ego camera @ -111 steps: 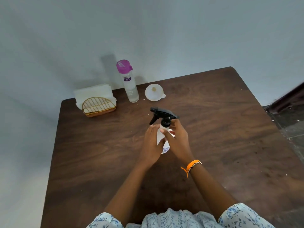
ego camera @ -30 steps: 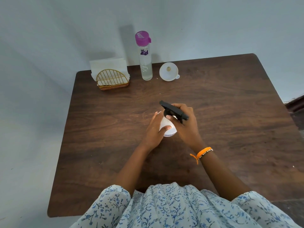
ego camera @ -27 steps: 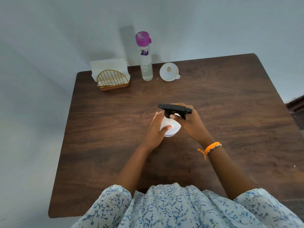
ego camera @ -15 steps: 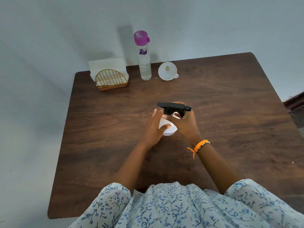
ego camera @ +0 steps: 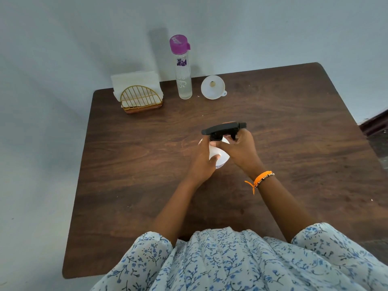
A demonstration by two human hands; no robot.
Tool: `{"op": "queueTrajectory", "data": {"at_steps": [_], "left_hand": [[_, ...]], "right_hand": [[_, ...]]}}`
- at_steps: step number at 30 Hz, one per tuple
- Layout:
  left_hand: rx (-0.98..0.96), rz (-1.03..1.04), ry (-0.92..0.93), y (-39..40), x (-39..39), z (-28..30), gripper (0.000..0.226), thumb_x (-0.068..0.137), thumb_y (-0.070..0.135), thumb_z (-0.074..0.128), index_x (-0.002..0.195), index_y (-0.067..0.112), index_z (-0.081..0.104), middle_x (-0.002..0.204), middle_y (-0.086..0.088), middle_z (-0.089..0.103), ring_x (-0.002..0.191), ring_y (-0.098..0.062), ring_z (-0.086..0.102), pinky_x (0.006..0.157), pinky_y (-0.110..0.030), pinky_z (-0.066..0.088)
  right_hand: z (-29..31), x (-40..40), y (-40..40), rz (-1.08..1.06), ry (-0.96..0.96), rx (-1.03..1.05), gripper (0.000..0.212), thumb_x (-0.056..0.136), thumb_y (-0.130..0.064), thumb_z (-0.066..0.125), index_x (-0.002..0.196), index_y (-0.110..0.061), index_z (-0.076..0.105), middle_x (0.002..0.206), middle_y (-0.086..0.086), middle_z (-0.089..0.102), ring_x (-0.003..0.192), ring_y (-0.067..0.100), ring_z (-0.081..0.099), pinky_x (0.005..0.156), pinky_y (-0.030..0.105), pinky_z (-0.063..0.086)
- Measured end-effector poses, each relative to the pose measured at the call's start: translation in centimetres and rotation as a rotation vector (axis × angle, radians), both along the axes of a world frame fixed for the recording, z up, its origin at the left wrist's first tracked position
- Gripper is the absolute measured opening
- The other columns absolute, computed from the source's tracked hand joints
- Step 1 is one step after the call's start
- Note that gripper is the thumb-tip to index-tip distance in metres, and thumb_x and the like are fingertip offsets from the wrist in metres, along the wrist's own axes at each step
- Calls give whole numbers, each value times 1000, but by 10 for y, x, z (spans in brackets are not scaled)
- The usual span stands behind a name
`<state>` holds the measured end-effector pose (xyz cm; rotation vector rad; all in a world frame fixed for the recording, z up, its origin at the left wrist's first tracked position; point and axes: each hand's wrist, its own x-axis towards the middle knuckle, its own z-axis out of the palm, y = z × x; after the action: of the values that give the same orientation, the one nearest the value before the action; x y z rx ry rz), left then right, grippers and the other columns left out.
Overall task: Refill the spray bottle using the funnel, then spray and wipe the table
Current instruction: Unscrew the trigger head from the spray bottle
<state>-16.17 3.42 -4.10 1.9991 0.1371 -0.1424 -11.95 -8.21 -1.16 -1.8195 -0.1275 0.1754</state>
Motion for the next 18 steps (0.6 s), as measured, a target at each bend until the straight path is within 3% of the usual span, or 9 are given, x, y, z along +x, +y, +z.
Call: {"op": "queueTrajectory", "data": {"at_steps": [2, 5, 11, 15, 18], "left_hand": [[20, -15, 27, 3, 2, -1, 59, 89, 2, 50, 141, 15, 24, 141, -5, 40, 130, -19, 36, 95, -18, 25], [27, -32, 32, 5, 3, -1, 58, 90, 5, 51, 141, 17, 26, 142, -3, 39, 130, -17, 35, 93, -16, 24], [0, -22, -22, 7, 3, 0, 54, 88, 0, 53, 137, 11, 33, 136, -6, 46, 119, -10, 38, 84, -10, 24], [4, -25, -5, 7, 4, -4, 57, 88, 4, 54, 139, 16, 31, 139, -2, 44, 125, -12, 37, 92, -15, 24], [11, -26, -7, 7, 4, -3, 58, 88, 4, 54, 140, 16, 30, 139, -2, 43, 127, -14, 36, 94, -16, 24]], "right_hand": [[5, 3, -6, 67, 48, 22, 38, 70, -6, 77, 105, -6, 62, 103, 0, 68, 98, 5, 63, 87, 20, 50], [10, 5, -14, 124, 28, 55, 48, 68, 5, 76, 111, -6, 58, 103, -6, 62, 93, -7, 59, 81, 9, 45], [3, 2, 0, 63, -1, 22, 36, 62, -17, 81, 95, -12, 67, 94, 4, 70, 94, 17, 66, 85, 33, 52], [8, 2, -5, 102, 15, 40, 41, 71, 0, 74, 109, -9, 63, 102, -1, 67, 101, 8, 62, 86, 17, 47], [9, -1, -5, 112, 17, 51, 41, 74, 3, 71, 111, -8, 60, 105, 1, 66, 104, 9, 61, 89, 16, 47]]}}
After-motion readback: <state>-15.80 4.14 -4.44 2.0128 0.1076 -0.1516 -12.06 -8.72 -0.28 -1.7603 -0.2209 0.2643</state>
